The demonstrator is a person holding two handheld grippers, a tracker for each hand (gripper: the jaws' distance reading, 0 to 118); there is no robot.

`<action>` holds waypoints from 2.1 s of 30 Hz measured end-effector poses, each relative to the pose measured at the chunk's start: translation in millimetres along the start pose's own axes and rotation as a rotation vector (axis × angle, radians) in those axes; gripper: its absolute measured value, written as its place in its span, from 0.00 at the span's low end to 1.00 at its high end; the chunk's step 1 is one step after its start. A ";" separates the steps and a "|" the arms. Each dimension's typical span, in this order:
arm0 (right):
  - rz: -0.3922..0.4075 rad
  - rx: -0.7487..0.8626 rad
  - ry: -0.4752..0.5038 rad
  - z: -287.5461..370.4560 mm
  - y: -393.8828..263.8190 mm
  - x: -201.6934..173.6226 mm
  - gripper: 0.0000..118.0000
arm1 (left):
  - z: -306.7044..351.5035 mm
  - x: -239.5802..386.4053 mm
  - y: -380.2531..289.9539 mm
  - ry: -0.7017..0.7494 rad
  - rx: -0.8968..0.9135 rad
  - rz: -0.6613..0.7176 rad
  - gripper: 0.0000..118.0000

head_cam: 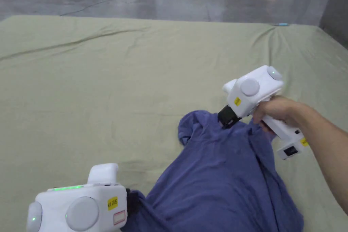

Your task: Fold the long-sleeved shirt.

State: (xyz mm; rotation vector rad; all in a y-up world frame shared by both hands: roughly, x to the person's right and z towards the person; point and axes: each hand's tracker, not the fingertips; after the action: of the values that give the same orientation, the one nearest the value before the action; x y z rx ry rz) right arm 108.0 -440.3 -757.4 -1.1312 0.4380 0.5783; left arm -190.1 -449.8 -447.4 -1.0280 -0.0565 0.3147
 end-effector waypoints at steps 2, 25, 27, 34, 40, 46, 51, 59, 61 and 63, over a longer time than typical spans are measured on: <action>0.044 -0.021 -0.019 -19.6 4.8 -0.7 0.69 | -1.8 -1.1 0.6 0.000 0.004 0.002 0.00; -0.171 0.520 0.005 313.8 -29.1 82.0 0.00 | 168.6 53.8 158.1 -0.002 0.463 -0.070 0.00; -0.198 0.580 -0.078 368.8 -27.5 94.3 0.00 | 205.2 71.5 193.4 0.032 0.555 -0.109 0.00; -0.431 0.800 -0.186 490.7 -16.3 135.1 0.00 | 298.6 114.6 319.9 0.080 0.729 -0.128 0.00; -0.491 0.884 -0.220 528.6 1.8 149.1 0.00 | 331.5 137.2 372.8 0.116 0.772 -0.109 0.00; -0.531 0.888 -0.226 518.1 2.6 155.2 0.00 | 321.3 143.9 371.2 0.123 0.767 -0.104 0.00; -0.544 0.804 -0.203 454.5 -13.8 150.7 0.00 | 270.8 131.2 345.2 0.128 0.691 -0.142 0.00; -0.600 0.653 -0.122 339.5 -56.1 131.6 0.00 | 167.1 95.2 290.5 0.112 0.530 -0.116 0.00; -0.613 0.648 -0.128 329.3 -67.3 124.8 0.00 | 155.1 89.2 278.7 0.120 0.507 -0.115 0.00; -0.604 0.642 -0.102 330.3 -77.4 118.9 0.00 | 152.9 84.7 267.9 0.126 0.493 -0.118 0.00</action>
State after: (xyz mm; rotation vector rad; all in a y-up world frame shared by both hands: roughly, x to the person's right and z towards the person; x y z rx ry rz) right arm 261.2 -132.7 -651.7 -0.5604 0.1516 -0.0489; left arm -200.7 -171.0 -603.9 -0.5502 0.0720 0.1438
